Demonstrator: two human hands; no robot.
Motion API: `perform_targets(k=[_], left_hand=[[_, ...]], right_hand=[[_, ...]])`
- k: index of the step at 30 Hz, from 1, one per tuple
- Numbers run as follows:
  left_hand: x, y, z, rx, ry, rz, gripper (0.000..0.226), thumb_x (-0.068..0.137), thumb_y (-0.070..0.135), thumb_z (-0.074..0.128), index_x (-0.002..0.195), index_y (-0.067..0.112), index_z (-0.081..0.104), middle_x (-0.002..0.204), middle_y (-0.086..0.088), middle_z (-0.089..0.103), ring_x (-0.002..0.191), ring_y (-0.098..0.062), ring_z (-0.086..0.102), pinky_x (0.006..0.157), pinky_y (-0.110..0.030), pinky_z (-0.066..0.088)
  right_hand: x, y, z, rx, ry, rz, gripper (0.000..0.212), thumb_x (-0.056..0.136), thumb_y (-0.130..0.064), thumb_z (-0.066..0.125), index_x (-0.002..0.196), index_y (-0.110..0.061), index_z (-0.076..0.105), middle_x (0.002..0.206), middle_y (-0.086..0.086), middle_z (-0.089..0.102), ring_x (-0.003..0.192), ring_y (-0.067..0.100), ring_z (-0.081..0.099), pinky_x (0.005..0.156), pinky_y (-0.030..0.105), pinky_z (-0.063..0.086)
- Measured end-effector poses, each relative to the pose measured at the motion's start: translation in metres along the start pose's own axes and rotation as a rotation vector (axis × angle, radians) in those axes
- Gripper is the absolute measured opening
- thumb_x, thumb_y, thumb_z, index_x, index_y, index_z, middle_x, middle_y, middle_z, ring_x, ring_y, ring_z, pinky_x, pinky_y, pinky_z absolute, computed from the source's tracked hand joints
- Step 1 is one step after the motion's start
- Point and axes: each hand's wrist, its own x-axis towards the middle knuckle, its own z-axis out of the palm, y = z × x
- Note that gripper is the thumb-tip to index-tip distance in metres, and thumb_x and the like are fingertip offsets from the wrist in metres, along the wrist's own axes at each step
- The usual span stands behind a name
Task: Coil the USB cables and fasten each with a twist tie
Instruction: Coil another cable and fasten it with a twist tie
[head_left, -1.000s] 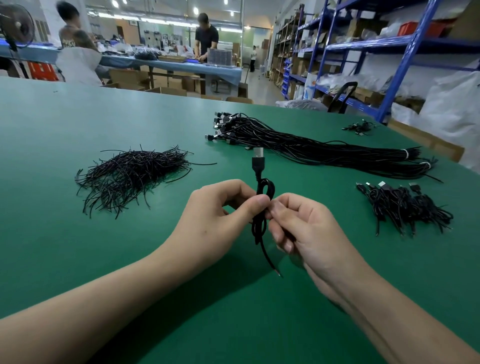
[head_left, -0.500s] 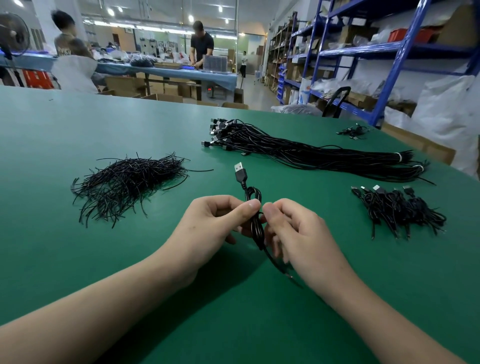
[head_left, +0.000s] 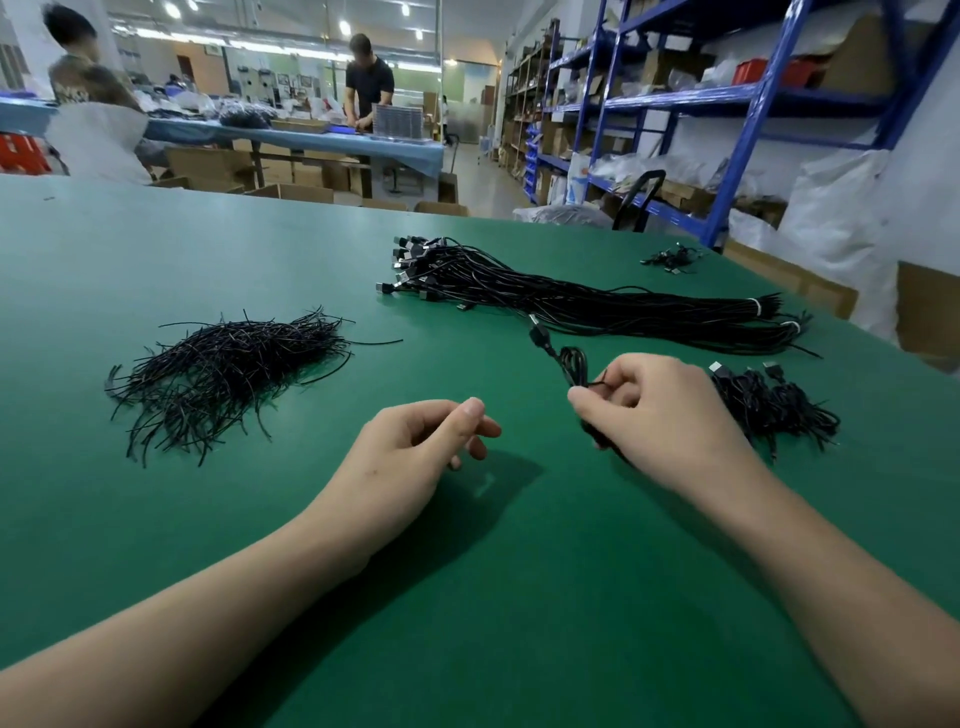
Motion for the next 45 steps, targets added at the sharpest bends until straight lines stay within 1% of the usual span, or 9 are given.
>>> perform_targets(k=[3,6,18,22,26,30,34,41,45], left_hand=[[0.001,-0.002,-0.001,0.022,-0.004,0.015,0.034,0.102,0.050,0.050,0.092,0.033,0.077,0.084,0.008,0.072,0.072,-0.003,0.057,0.066,-0.008,0.042],[-0.001,-0.001,-0.001,0.030,-0.019,0.012,0.034,0.102,0.048,0.049,0.091,0.031,0.076,0.083,0.007,0.072,0.073,-0.005,0.059,0.071,-0.012,0.045],[-0.001,-0.002,-0.001,0.064,-0.038,0.005,0.035,0.103,0.042,0.049,0.087,0.025,0.075,0.079,0.009,0.071,0.071,-0.006,0.058,0.070,-0.015,0.044],[-0.001,-0.002,0.001,0.088,-0.035,0.009,0.033,0.103,0.042,0.050,0.087,0.027,0.074,0.081,0.010,0.071,0.073,-0.006,0.060,0.072,-0.018,0.045],[-0.003,0.001,0.003,0.145,-0.009,0.016,0.024,0.100,0.041,0.053,0.093,0.030,0.073,0.086,0.014,0.072,0.082,-0.009,0.063,0.083,-0.027,0.050],[0.005,0.005,0.002,0.233,-0.020,-0.005,0.015,0.098,0.039,0.057,0.103,0.035,0.071,0.091,0.023,0.069,0.086,0.000,0.062,0.074,-0.012,0.046],[0.052,0.006,-0.007,0.587,-0.155,0.093,0.027,0.099,0.039,0.057,0.125,0.031,0.062,0.118,0.019,0.058,0.097,0.007,0.058,0.079,-0.005,0.038],[0.193,-0.022,0.014,0.675,-0.025,-0.001,0.055,0.101,0.022,0.058,0.153,0.017,0.040,0.156,-0.006,0.039,0.121,-0.022,0.058,0.108,-0.031,0.041],[0.249,-0.045,0.032,0.880,0.038,0.063,0.059,0.101,0.018,0.056,0.156,0.024,0.035,0.166,-0.002,0.022,0.143,-0.030,0.036,0.113,-0.046,0.038]], right_hand=[[0.031,0.029,-0.024,-0.447,0.035,0.017,0.038,0.085,-0.037,0.066,0.072,-0.002,0.063,0.064,0.012,0.066,0.062,0.030,0.064,0.058,0.037,0.053],[0.050,0.057,-0.034,-0.681,0.007,0.063,0.044,0.086,-0.032,0.067,0.057,-0.007,0.044,0.053,0.007,0.049,0.049,0.026,0.049,0.045,0.028,0.035],[0.071,0.087,-0.029,-1.089,-0.139,0.172,0.033,0.092,-0.036,0.064,0.068,-0.019,0.049,0.070,-0.003,0.049,0.065,0.020,0.052,0.053,0.026,0.031],[0.069,0.066,-0.015,-0.983,0.005,0.056,0.040,0.095,-0.048,0.062,0.082,-0.015,0.043,0.075,-0.001,0.051,0.073,0.026,0.054,0.058,0.031,0.036],[0.070,0.043,0.027,-0.702,-0.007,-0.091,0.040,0.098,-0.050,0.054,0.115,-0.015,0.050,0.115,0.007,0.057,0.105,0.029,0.059,0.072,0.037,0.045],[0.081,0.038,0.062,-0.407,-0.121,-0.049,0.052,0.102,-0.045,0.049,0.144,-0.014,0.043,0.142,0.005,0.044,0.132,0.025,0.043,0.104,0.040,0.039],[0.088,0.043,0.078,-0.339,-0.084,-0.091,0.049,0.104,-0.039,0.045,0.146,-0.014,0.044,0.145,0.001,0.045,0.135,0.019,0.040,0.113,0.036,0.032],[0.093,0.051,0.082,-0.365,-0.014,-0.119,0.056,0.103,-0.046,0.041,0.148,-0.014,0.042,0.150,-0.001,0.043,0.141,0.017,0.034,0.117,0.035,0.027],[0.097,0.053,0.085,-0.355,-0.019,-0.111,0.062,0.101,-0.052,0.040,0.151,-0.015,0.038,0.156,0.000,0.037,0.146,0.017,0.028,0.119,0.035,0.023]])
